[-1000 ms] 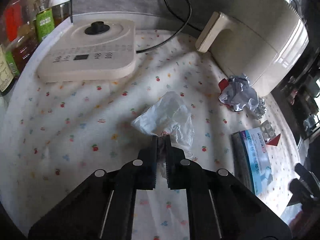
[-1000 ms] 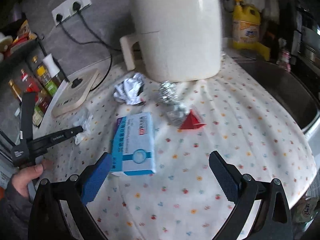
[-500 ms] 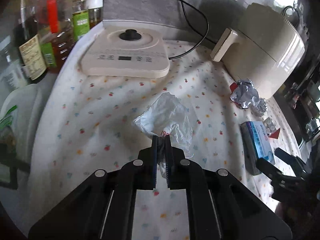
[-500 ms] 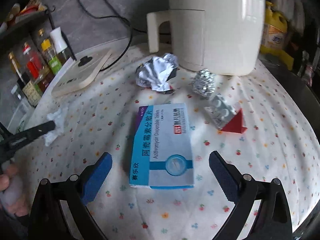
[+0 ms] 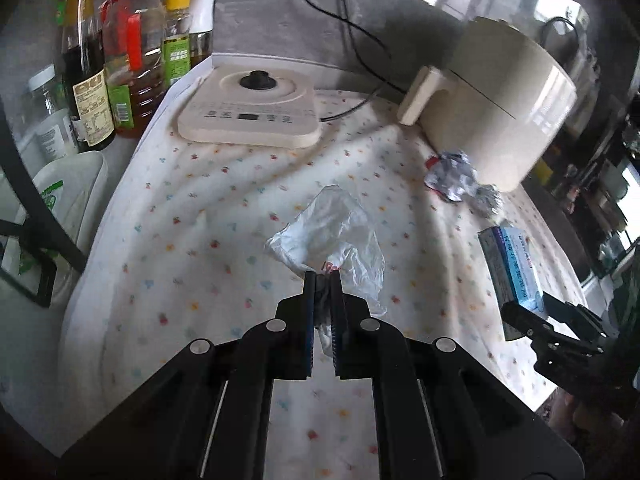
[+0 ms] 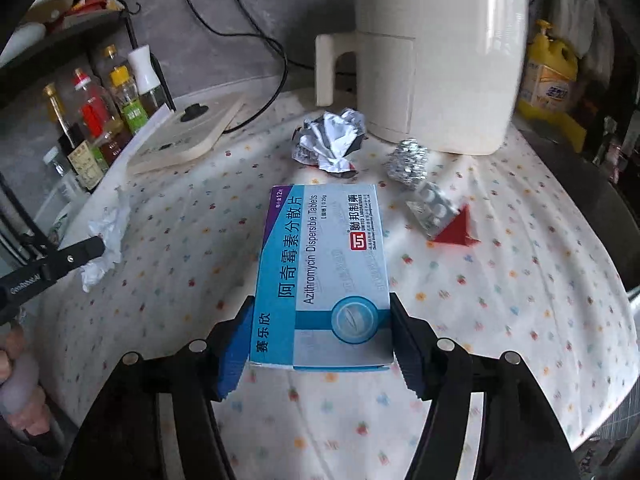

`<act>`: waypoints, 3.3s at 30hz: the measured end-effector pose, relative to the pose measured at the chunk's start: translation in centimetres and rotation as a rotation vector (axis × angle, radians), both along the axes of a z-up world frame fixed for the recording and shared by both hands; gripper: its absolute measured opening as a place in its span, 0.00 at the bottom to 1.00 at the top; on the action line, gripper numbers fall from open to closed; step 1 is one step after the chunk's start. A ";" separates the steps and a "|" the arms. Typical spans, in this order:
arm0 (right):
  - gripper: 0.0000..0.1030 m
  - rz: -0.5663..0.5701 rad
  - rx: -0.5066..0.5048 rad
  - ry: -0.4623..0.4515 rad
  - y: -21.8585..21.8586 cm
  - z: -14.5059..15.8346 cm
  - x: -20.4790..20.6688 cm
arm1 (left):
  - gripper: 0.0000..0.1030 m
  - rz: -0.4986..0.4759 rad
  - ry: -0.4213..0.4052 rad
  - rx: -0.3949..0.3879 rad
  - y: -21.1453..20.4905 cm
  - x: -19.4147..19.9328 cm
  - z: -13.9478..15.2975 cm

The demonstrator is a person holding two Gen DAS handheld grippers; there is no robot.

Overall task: Collect trash
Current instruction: 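Carry both items to the white bin while the right tool releases the medicine box inside, then open the left tool over the white bin to drop the plastic bag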

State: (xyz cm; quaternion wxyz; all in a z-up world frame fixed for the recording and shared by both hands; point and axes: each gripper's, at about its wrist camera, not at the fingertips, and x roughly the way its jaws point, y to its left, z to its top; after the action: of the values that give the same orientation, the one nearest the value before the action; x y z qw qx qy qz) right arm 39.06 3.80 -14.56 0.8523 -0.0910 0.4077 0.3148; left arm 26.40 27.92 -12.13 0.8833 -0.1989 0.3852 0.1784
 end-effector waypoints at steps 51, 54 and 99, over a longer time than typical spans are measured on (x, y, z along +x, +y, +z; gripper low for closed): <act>0.77 -0.299 0.059 0.112 -35.1 -3.7 -13.5 | 0.07 -0.380 0.076 -0.043 -31.2 -5.8 -3.1; 0.86 -0.342 0.033 0.088 -36.3 -4.0 -13.9 | 0.07 -0.411 0.091 -0.048 -32.4 -5.5 -3.8; 0.86 -0.637 -0.024 0.094 -48.3 -2.7 -16.7 | 0.68 -0.728 0.169 -0.243 -44.4 -1.2 -11.7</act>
State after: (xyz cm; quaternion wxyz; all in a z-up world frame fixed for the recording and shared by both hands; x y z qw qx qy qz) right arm 22.35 -44.46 -17.24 0.8871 0.0455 0.4582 0.0314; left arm 25.24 -16.52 -23.81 0.8240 -0.1371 0.5201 -0.1778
